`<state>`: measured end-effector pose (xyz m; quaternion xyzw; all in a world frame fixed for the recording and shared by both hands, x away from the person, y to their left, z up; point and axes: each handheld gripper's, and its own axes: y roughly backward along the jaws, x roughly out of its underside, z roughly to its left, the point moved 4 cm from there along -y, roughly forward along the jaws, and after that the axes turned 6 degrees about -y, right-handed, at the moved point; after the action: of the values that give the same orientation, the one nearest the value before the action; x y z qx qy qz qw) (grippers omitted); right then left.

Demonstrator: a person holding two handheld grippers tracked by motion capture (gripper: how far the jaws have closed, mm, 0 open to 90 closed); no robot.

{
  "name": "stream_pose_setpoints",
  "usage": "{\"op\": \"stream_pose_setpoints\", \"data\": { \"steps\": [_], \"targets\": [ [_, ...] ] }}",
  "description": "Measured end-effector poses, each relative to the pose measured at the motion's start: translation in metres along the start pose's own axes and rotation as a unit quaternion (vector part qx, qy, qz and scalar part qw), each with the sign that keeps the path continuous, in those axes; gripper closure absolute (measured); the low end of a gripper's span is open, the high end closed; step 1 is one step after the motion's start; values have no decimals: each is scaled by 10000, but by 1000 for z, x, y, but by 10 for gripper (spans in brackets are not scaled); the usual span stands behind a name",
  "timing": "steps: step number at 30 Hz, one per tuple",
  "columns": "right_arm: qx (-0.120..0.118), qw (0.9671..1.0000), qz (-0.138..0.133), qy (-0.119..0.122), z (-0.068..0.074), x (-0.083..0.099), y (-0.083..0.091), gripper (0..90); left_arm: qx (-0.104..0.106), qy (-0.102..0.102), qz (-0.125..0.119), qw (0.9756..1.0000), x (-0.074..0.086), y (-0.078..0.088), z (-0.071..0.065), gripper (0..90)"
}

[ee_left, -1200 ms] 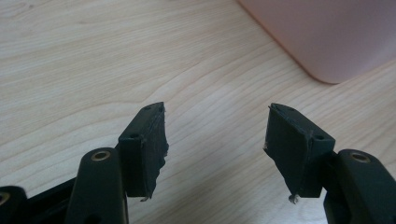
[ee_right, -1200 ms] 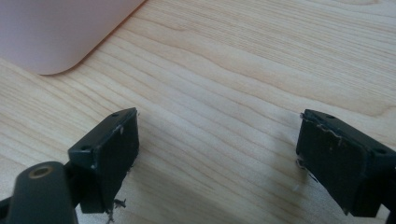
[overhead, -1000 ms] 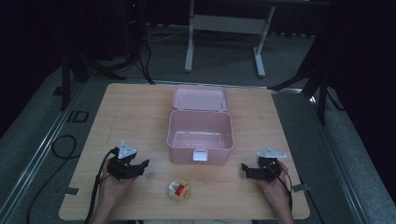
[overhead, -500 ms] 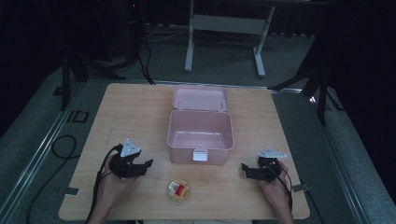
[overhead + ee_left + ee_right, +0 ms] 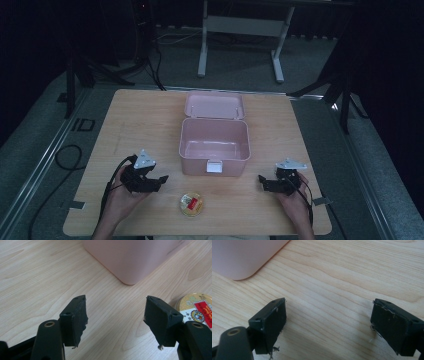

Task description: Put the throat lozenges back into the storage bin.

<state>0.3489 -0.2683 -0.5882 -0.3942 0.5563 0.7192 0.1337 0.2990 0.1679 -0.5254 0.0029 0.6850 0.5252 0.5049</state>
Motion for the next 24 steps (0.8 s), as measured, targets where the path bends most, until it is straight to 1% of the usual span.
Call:
{"op": "stream_pose_setpoints", "data": {
  "steps": [4,5,6,11,14,16,17,19,20,22,24],
  "targets": [
    [0,10000,0,-1,0,0,0,130,87,-182,48,9998,-6,1,-5,350],
    [-1,10000,0,0,0,0,0,130,87,-182,48,9998,-6,1,-5,350],
    [-1,10000,0,-1,0,0,0,130,121,-265,80,9995,-8,1,-8,348],
    [0,10000,0,-1,0,0,0,130,275,-368,120,9989,-10,-1,-14,337],
    [0,10000,0,-2,0,0,0,130,380,-464,186,9980,-11,-3,-18,336],
    [1,10000,-1,-2,0,0,0,130,385,-492,233,9978,-11,-3,-19,336],
    [0,10000,0,-3,0,0,0,130,447,-532,286,9972,-11,-4,-20,336],
    [1,10000,-4,4,0,0,0,130,473,-616,340,9964,-12,-4,-22,337],
    [1,10000,-4,4,0,0,0,130,473,-616,340,9964,-12,-4,-22,336],
    [2,10000,1,-3,0,0,0,130,518,-756,372,9951,-15,-4,-26,336],
    [1,10000,1,-2,0,0,0,130,552,-834,405,9942,-16,-4,-29,336]
  ]
}}
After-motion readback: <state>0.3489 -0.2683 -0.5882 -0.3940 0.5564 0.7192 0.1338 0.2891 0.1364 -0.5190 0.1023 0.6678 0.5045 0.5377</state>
